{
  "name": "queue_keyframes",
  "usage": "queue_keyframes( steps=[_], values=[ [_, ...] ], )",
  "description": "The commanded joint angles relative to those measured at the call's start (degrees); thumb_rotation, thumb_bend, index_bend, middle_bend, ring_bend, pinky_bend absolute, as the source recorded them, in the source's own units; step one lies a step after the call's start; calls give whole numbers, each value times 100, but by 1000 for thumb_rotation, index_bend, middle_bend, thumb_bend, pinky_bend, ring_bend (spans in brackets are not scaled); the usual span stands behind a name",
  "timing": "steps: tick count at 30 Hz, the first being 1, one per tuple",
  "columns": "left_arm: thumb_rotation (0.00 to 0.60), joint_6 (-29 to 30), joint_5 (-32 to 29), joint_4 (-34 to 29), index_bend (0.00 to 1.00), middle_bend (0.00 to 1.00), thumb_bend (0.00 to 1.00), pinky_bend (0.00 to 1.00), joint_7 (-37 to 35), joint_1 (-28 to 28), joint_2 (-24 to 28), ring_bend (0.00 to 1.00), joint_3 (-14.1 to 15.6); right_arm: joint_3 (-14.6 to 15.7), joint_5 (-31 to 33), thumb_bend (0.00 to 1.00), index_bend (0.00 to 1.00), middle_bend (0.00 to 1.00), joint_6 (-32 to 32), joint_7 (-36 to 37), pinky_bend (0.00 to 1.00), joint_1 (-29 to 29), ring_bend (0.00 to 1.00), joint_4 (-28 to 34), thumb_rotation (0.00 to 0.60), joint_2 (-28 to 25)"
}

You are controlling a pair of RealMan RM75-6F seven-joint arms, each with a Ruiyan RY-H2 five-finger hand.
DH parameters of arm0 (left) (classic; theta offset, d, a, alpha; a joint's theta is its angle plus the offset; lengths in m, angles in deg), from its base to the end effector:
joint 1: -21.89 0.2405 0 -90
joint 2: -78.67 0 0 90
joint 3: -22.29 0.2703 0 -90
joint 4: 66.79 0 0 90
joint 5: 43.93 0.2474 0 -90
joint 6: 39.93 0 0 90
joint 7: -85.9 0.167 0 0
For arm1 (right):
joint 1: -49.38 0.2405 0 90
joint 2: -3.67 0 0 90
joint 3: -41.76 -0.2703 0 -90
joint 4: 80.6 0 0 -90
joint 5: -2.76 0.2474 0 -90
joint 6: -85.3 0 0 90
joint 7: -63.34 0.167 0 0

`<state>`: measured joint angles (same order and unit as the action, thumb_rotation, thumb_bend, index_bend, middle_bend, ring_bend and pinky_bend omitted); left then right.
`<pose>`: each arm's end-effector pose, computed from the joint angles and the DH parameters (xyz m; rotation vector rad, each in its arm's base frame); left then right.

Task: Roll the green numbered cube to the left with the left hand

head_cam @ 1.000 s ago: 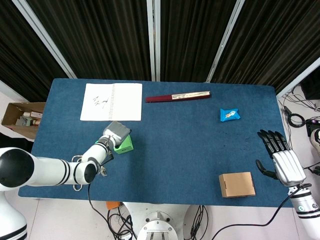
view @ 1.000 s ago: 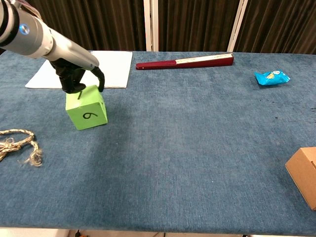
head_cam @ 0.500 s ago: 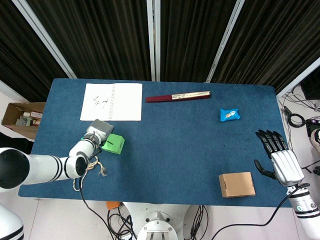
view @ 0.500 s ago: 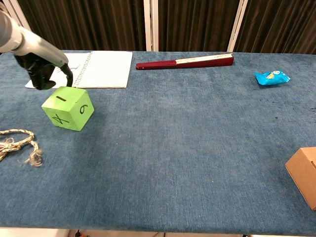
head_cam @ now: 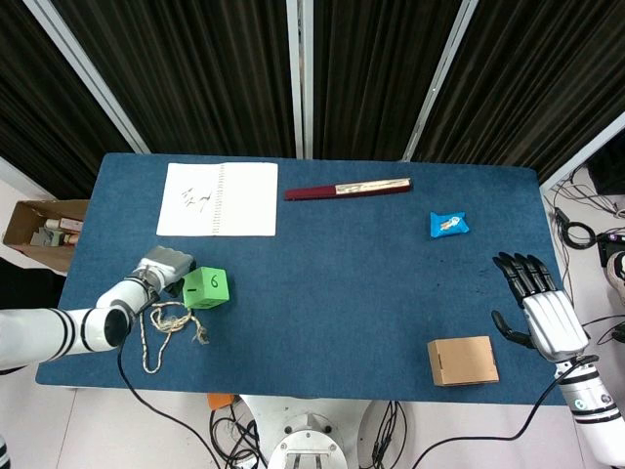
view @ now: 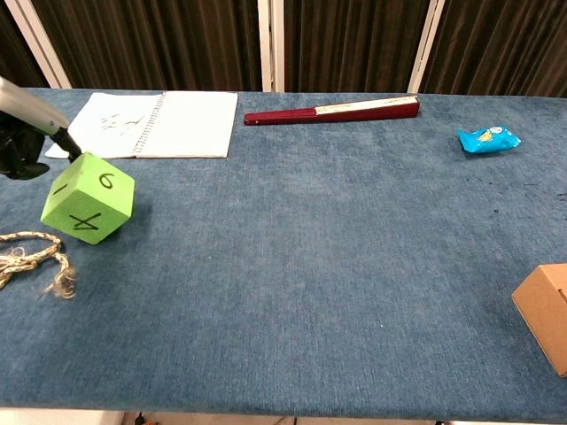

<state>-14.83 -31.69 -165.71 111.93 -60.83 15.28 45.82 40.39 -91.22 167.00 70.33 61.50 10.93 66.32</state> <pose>-0.1993 0.3943 0.0275 -2.0233 -1.1816 0.0307 -0.3025 -0.2402 0.1189 1.6022 -0.8914 1.0622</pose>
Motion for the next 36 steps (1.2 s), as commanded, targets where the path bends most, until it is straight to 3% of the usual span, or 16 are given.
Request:
queue_keyframes(
  steps=[1, 21, 36],
  values=[
    [600, -114, 542, -144, 271, 934, 671, 1000, -366, 309, 278, 995, -202, 0, 1, 348, 0, 76, -19, -17, 0, 11, 0, 11, 600, 5],
    [600, -723, 2258, -521, 276, 929, 669, 1000, -1389, 743, 735, 995, -714, 11, 16, 351, 0, 80, -32, 115, 0, 19, 0, -83, 600, 22],
    [600, 60, 1967, -494, 234, 891, 654, 1000, -1477, 534, 643, 958, -42, 20, 18, 352, 0, 80, -4, 170, 0, 1, 0, -126, 600, 20]
  ],
)
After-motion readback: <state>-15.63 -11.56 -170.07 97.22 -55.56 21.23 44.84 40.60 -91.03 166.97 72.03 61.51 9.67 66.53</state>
